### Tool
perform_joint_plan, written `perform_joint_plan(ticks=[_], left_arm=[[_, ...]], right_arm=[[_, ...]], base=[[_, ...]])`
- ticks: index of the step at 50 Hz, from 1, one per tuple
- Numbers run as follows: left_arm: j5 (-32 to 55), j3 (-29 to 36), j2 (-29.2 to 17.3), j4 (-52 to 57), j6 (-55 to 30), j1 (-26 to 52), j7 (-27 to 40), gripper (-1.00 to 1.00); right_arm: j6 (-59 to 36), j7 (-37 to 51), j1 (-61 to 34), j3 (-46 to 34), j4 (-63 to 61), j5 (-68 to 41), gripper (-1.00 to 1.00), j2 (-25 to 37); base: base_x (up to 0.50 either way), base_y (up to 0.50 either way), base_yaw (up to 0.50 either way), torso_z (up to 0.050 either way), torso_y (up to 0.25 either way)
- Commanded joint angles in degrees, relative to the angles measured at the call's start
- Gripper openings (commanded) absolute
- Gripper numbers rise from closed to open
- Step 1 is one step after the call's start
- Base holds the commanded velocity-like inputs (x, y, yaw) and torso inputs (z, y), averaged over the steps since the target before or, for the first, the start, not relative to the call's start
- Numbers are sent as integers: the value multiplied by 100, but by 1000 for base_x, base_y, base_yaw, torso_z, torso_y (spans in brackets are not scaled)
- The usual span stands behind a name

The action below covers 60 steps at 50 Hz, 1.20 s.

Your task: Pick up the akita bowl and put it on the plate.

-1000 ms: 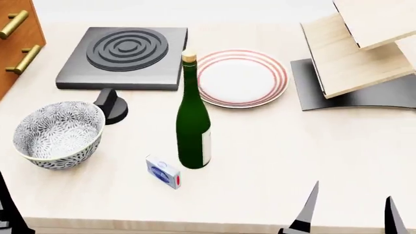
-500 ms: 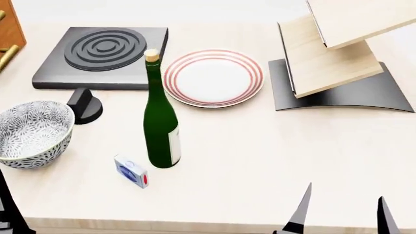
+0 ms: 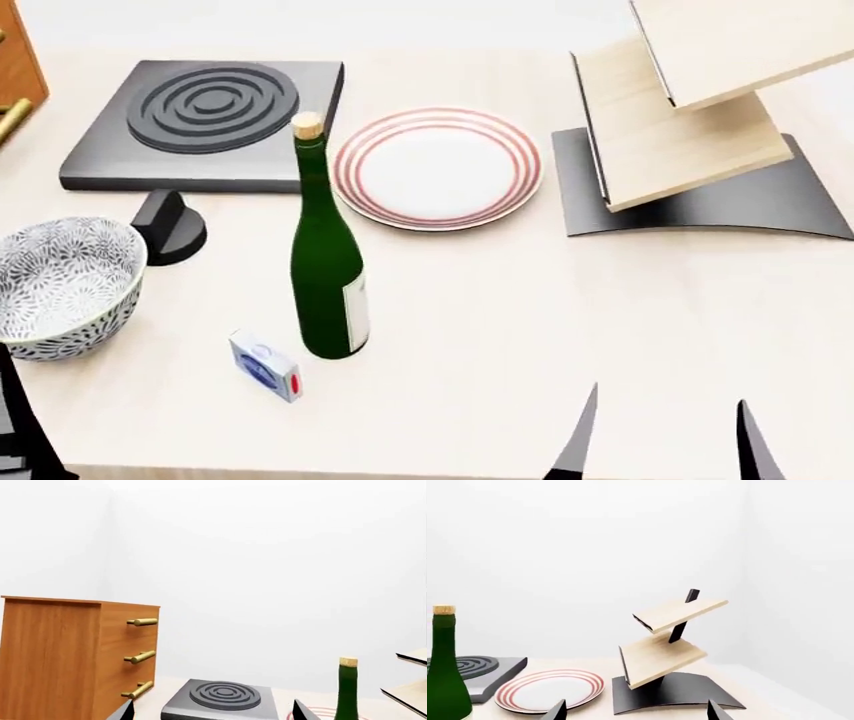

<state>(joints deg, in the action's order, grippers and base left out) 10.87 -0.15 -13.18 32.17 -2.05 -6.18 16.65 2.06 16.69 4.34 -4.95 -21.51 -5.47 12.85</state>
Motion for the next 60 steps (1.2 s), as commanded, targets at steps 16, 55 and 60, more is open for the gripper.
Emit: perform_joint_plan(ticks=[16,55,60], left_arm=[[35,34,-80,14,53,-24,77,100],[61,98,-176,-18,141,-43,184,100],[64,107,-189,-18,158,-58,194,100]], right_arm=[[87,17,18,-105,14,-76,100,74],[189,22,54,-223,-74,-204,100,192],[219,38,104,-232,-141,-191,100,215]], base=[[145,0,0,0,0],[154,0,0,0,0],[191,0,0,0,0]])
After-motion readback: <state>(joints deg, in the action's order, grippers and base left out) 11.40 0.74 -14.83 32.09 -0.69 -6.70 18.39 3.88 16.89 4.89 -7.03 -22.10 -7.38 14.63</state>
